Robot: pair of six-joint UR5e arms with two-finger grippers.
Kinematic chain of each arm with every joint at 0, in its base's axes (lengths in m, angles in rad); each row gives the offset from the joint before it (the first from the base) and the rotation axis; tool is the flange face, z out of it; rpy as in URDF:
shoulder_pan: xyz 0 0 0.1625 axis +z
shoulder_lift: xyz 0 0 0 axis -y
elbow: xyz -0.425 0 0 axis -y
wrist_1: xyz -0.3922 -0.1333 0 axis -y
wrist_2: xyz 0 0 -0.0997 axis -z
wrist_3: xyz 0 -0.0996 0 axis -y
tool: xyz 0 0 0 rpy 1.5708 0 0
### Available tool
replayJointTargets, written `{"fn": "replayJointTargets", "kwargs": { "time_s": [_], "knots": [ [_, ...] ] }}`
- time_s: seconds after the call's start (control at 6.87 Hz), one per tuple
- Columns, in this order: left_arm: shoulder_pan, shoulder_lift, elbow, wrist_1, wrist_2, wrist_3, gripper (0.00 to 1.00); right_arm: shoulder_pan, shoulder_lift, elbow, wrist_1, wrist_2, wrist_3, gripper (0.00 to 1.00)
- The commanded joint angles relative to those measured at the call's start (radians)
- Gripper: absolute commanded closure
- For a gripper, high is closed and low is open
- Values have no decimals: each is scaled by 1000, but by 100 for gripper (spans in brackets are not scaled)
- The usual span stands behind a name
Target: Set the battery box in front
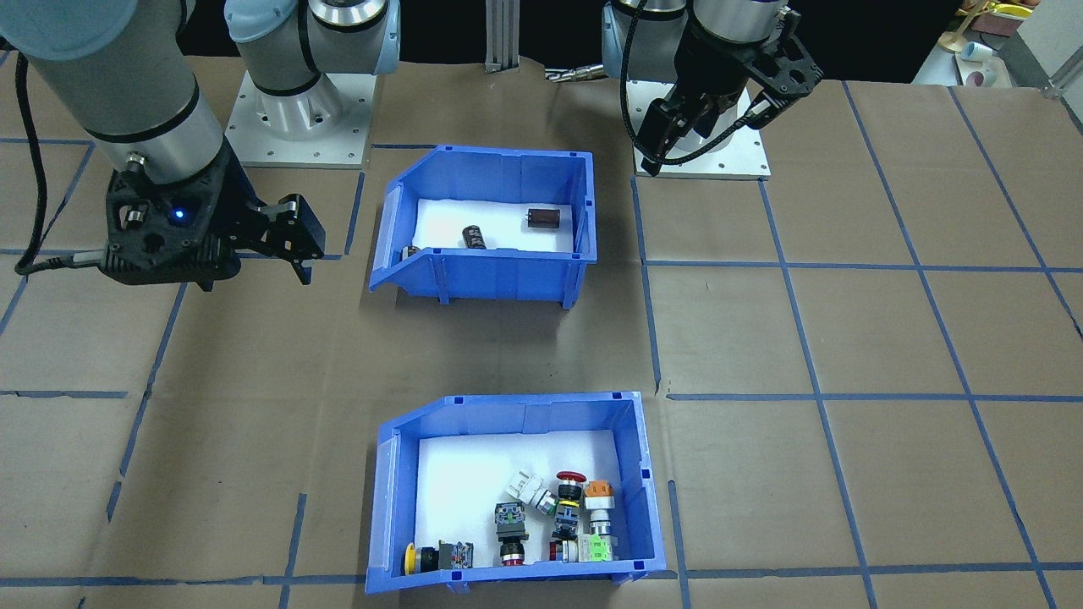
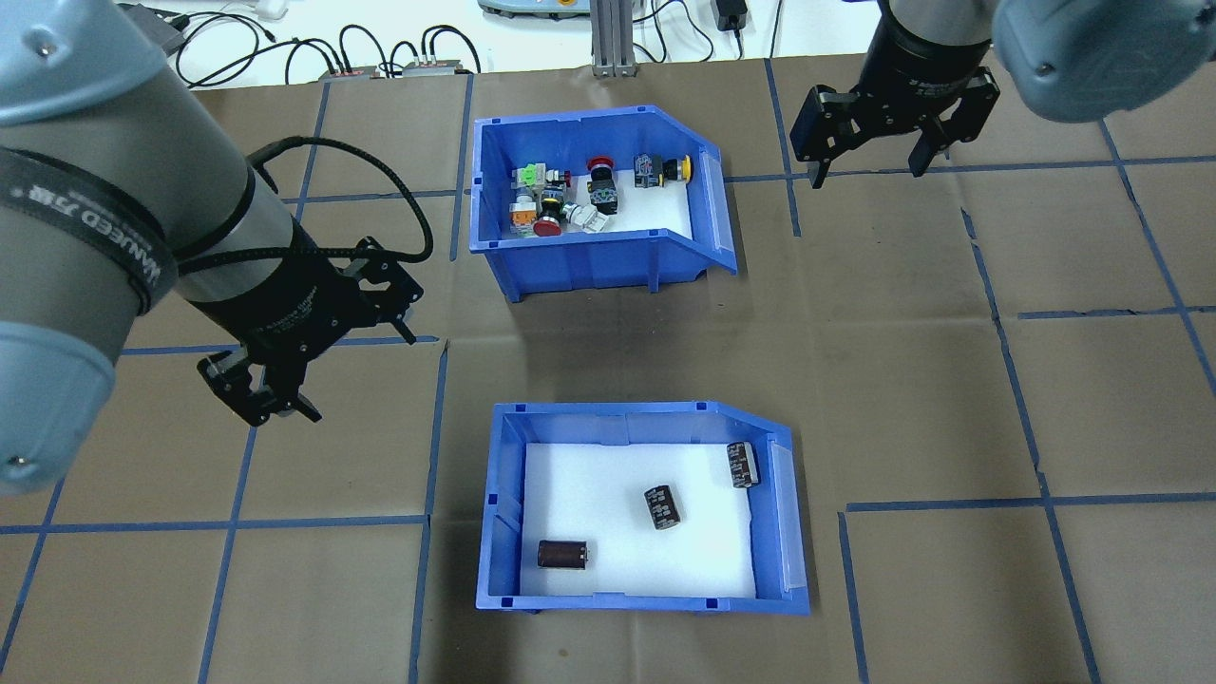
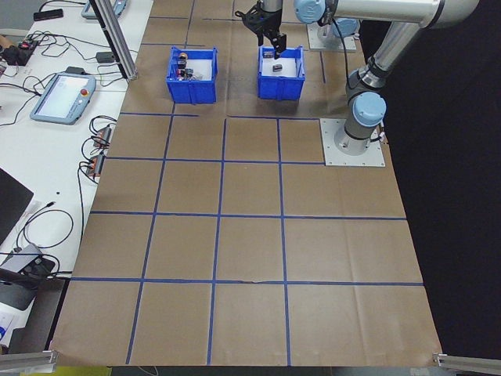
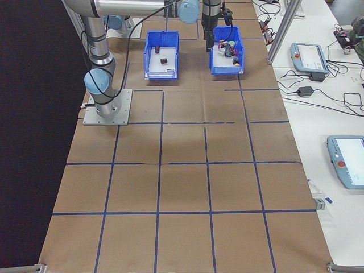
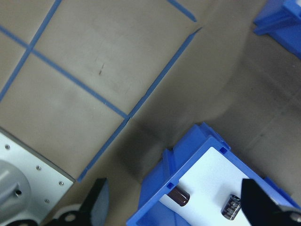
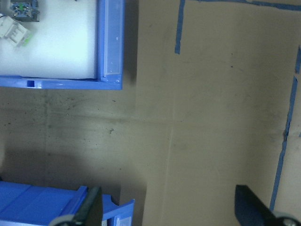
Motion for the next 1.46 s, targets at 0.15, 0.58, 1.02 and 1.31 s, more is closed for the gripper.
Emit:
{"fn": "replayJointTargets", "kwargs": {
  "time_s": [0.15,0.58,1.02,1.31],
  "knots": [
    [-221,45,-128,19,-1,-707,1,117,125,-122,4,-16,-313,0],
    [-339,92,-337,313,-128,-1000,1,206,207,-166,-16,-11,-770,0],
    [-454,76,-513,586,-142,-1153,1,313,294,-273,-45,-13,-913,0],
    [-458,72,-529,613,-178,-1176,1,369,355,-317,-47,-13,-1030,0]
  ]
}}
